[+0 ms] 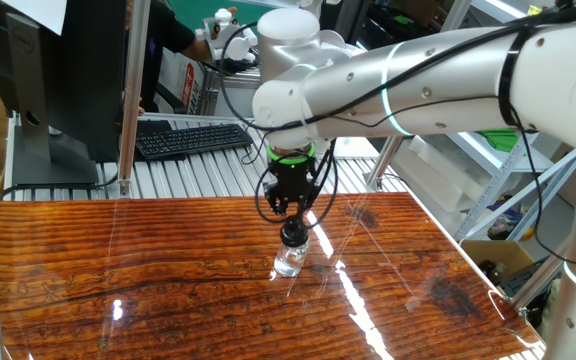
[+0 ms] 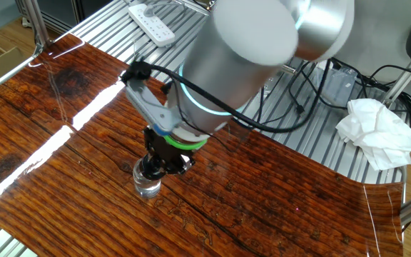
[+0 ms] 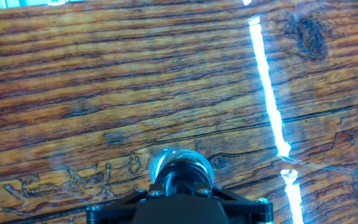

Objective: Screw the lid onto the jar

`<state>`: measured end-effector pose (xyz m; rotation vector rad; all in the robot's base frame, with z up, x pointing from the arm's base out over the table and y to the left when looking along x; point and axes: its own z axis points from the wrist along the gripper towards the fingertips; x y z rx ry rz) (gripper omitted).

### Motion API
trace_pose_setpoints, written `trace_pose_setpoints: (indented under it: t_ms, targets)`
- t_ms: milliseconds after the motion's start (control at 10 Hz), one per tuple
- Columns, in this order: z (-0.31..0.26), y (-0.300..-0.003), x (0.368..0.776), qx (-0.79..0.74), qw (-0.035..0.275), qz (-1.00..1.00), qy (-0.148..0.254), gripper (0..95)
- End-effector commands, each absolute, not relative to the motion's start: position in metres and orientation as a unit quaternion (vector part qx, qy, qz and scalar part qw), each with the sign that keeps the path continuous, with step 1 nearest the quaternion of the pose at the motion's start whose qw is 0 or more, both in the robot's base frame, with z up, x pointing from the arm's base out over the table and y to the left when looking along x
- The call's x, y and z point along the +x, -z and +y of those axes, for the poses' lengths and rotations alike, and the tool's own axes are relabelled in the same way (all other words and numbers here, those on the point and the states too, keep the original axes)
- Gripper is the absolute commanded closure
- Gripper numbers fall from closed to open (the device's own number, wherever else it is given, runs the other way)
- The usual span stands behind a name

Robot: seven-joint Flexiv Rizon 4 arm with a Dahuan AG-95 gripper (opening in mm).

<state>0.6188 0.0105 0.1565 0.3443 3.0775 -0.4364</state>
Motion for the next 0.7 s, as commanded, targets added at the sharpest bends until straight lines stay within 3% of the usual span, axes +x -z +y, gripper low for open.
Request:
trace_pose_setpoints:
  t_ms: [100,700]
  targets:
    - [0.005,-0.157,0.619,0.102,0.007,0.986,0.128,95.0]
    - [-0.006,-0.159,0.620,0.106,-0.006,0.992,0.063,95.0]
